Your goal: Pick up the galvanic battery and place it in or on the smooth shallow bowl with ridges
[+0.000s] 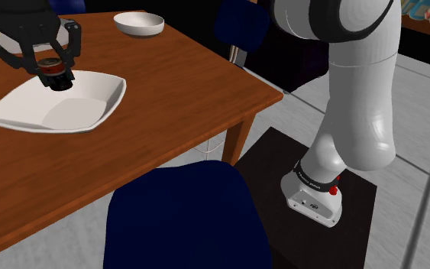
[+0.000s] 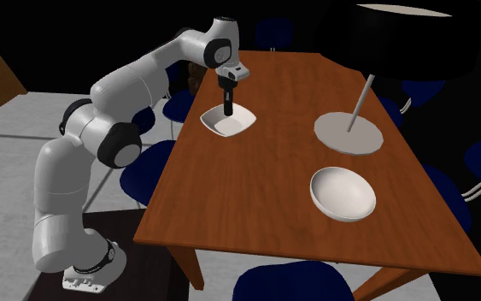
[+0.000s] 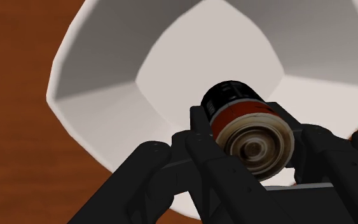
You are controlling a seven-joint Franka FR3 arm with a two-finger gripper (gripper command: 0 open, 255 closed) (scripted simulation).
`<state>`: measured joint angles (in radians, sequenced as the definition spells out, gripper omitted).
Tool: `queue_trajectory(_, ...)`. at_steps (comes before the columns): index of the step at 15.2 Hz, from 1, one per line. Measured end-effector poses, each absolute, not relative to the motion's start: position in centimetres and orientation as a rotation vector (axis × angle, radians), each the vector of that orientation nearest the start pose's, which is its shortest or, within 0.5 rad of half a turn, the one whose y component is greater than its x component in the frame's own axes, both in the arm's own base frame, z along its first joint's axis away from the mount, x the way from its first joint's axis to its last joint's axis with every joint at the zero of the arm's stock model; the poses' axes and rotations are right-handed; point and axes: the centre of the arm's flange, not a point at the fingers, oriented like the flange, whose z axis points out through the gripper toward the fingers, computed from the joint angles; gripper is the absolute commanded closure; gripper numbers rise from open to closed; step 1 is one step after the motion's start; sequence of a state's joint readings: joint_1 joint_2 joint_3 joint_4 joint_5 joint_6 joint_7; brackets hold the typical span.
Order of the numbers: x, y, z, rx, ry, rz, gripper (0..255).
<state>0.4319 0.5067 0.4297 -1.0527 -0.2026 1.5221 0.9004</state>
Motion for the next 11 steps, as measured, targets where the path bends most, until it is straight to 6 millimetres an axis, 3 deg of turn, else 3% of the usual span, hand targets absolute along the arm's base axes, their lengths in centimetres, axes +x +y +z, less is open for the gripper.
queue_trajectory(4, 52.1, 44.7, 54.5, -3.136, 0.153, 0.0, 255)
queue_trajectory(10, 52.1, 44.7, 54.1, -3.136, 0.153, 0.0, 255)
queue_trajectory(11, 52.1, 44.7, 54.1, -3.136, 0.153, 0.0, 0)
